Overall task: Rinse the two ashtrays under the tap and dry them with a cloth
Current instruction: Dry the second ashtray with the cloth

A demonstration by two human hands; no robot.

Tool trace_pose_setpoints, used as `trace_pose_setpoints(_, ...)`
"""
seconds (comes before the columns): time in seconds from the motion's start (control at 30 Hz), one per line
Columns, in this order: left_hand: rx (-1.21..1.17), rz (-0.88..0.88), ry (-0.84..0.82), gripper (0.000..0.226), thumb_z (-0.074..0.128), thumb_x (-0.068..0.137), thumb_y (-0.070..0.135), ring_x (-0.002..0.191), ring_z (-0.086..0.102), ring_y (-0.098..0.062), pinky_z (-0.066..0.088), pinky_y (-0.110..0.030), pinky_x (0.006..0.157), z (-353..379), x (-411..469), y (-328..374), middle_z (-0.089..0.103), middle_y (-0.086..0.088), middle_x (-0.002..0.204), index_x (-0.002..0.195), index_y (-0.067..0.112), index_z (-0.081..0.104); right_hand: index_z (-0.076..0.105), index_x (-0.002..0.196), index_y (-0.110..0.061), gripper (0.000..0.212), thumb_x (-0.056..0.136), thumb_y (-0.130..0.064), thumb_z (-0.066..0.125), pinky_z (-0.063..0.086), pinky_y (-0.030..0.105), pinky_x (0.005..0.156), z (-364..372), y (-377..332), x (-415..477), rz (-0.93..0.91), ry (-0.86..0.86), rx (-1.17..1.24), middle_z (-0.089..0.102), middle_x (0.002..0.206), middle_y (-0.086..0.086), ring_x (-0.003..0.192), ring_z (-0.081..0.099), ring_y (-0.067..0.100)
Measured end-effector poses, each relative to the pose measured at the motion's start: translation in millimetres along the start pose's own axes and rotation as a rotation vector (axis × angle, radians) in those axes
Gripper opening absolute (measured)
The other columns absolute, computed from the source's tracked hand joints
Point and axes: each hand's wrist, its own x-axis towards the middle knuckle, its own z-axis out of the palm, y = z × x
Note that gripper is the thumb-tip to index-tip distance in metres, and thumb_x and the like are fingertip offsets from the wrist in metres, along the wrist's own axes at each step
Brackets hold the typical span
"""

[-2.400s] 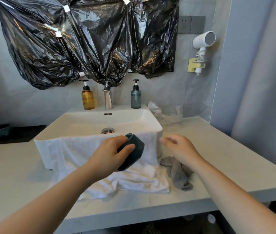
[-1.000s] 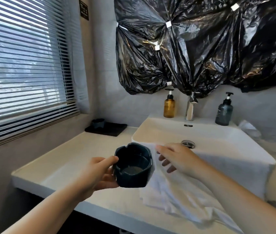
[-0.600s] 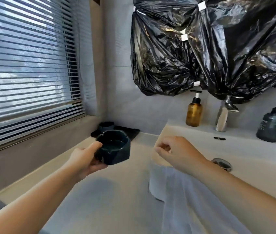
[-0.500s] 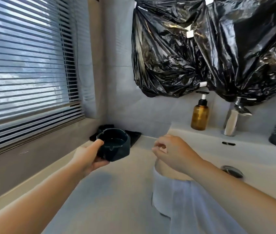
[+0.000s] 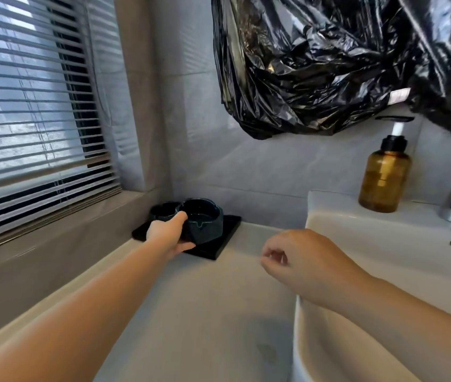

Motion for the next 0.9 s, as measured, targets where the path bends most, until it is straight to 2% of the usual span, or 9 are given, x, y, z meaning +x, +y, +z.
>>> trace_pose_setpoints(0.17, -0.013, -0.017, -0.019, 0.04, 0.065, 0.089, 0.021, 0.103, 0.055, -0.038, 0.058, -0.046, 0.076, 17, 33, -11, 0.048, -0.013, 0.132, 0.122, 0.006, 0.048, 0.068, 0.098, -0.025, 0.021, 0.091, -0.035, 0.051, 0.049, 0.029, 0.077, -2, 1, 0, 0.022, -0.008, 0.021, 0.065, 0.089, -0.008, 0.084, 0.057, 0.009)
trace_pose_setpoints(0.33, 0.005, -0.027, 0.003, 0.053, 0.067, 0.088, 0.021, 0.108, 0.057, -0.041, 0.059, -0.045, 0.073, 24, 50, -14, 0.046, -0.013, 0.135, 0.133, 0.004, 0.045, 0.067, 0.105, -0.027, 0.023, 0.092, -0.038, 0.051, 0.046, 0.023, 0.075, -4, 1, -1, 0.006, -0.018, 0.011, 0.065, 0.092, -0.009, 0.086, 0.056, 0.007)
trace_pose_setpoints(0.57, 0.077, -0.021, 0.047, 0.053, 0.067, 0.088, 0.022, 0.112, 0.056, -0.042, 0.059, -0.043, 0.066, 31, 63, -18, 0.046, -0.014, 0.132, 0.132, 0.004, 0.044, 0.065, 0.112, -0.029, 0.028, 0.093, -0.043, 0.051, 0.045, 0.02, 0.075, -3, 2, -1, -0.001, -0.023, 0.035, 0.066, 0.092, -0.01, 0.088, 0.056, 0.006)
trace_pose_setpoints(0.63, 0.09, -0.022, 0.045, 0.047, 0.065, 0.089, 0.022, 0.111, 0.056, -0.042, 0.058, -0.042, 0.068, 33, 66, -20, 0.048, -0.013, 0.121, 0.127, 0.002, 0.046, 0.065, 0.115, -0.03, 0.029, 0.093, -0.044, 0.051, 0.046, 0.02, 0.077, -3, 2, -1, 0.007, -0.023, 0.053, 0.065, 0.094, -0.011, 0.09, 0.056, 0.006)
trace_pose_setpoints(0.7, 0.13, -0.008, 0.044, 0.034, 0.063, 0.091, 0.023, 0.107, 0.06, -0.04, 0.057, -0.039, 0.068, 35, 66, -19, 0.051, -0.011, 0.101, 0.113, 0.002, 0.049, 0.064, 0.117, -0.03, 0.03, 0.093, -0.044, 0.051, 0.046, 0.02, 0.078, -2, 2, -1, 0.005, -0.015, 0.057, 0.064, 0.095, -0.013, 0.091, 0.056, 0.005)
trace_pose_setpoints(0.83, 0.418, 0.081, 0.108, 0.045, 0.061, 0.092, 0.035, 0.07, 0.069, -0.028, 0.058, -0.036, 0.065, 31, 66, -18, 0.06, -0.01, 0.072, 0.117, -0.001, 0.054, 0.063, 0.119, -0.031, 0.032, 0.093, -0.045, 0.051, 0.046, 0.02, 0.079, -3, 3, -2, -0.004, -0.007, 0.061, 0.064, 0.097, -0.014, 0.092, 0.056, 0.004)
trace_pose_setpoints(0.9, 0.532, 0.149, 0.136, 0.04, 0.061, 0.091, 0.038, 0.066, 0.068, -0.027, 0.059, -0.039, 0.072, 30, 68, -20, 0.058, -0.009, 0.066, 0.093, -0.002, 0.059, 0.063, 0.119, -0.031, 0.032, 0.093, -0.045, 0.051, 0.047, 0.02, 0.079, -3, 3, -2, 0.019, -0.013, 0.083, 0.064, 0.096, -0.014, 0.091, 0.057, 0.005)
